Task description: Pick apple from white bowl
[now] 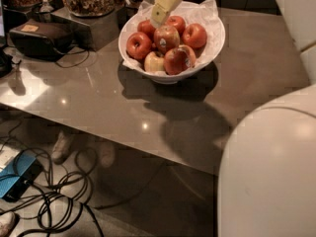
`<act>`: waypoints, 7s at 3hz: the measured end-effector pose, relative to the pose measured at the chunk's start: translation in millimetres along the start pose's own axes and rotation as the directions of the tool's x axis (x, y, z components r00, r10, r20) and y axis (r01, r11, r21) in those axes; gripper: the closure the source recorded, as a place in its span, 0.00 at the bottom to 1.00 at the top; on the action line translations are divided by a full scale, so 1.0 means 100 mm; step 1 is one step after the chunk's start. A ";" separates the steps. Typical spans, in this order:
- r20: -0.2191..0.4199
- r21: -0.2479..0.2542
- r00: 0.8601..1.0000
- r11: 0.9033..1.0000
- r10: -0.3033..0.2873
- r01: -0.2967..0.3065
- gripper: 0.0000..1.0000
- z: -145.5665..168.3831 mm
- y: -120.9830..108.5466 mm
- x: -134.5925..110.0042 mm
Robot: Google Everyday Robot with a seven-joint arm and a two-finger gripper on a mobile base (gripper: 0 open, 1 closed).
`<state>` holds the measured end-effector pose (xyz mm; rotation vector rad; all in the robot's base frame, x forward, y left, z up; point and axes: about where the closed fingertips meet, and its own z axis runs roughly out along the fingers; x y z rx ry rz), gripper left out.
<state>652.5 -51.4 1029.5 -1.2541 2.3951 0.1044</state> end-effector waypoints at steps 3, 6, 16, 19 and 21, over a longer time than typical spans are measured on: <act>-0.073 0.014 0.997 1.000 -0.018 0.019 0.20 0.34 -0.04 -0.04; -0.111 -0.021 0.994 1.000 -0.022 0.020 0.20 0.62 -0.08 -0.02; -0.062 -0.108 0.998 0.994 -0.016 0.009 1.00 1.06 -0.20 0.09; 0.147 -0.185 0.982 0.972 -0.117 0.144 1.00 0.03 0.10 0.12; 0.201 -0.185 0.965 0.961 -0.169 0.207 1.00 -0.01 0.15 0.10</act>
Offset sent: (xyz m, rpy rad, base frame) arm -0.0022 -0.0018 -0.0322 -0.1408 0.1027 0.0041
